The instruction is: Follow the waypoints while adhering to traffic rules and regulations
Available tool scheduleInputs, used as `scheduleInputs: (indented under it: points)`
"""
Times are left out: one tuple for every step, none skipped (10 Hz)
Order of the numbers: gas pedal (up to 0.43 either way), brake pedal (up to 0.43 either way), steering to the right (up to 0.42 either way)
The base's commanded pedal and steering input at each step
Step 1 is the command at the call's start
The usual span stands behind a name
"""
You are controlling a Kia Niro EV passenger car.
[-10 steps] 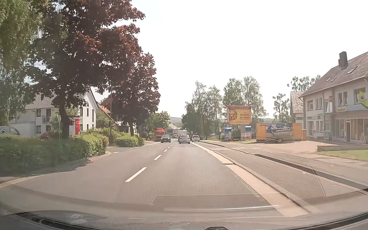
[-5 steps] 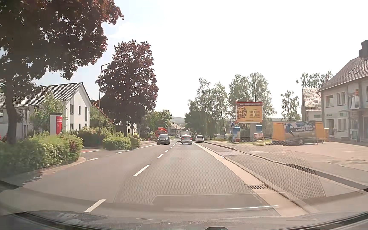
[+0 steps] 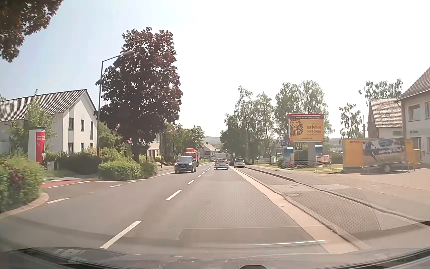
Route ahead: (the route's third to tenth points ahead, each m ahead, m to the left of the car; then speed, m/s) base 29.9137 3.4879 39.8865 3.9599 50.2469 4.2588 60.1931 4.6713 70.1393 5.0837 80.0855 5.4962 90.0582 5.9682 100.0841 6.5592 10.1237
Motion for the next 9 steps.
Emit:
scheduleInputs:
  points:
    - [0.098,0.000,-0.017]
    - [0.118,0.000,-0.017]
    - [0.118,0.000,-0.016]
    - [0.118,0.000,-0.014]
    - [0.118,0.000,-0.011]
    - [0.118,0.000,-0.008]
    - [0.118,0.000,-0.007]
    - [0.118,0.000,-0.005]
    - [0.118,0.000,-0.005]
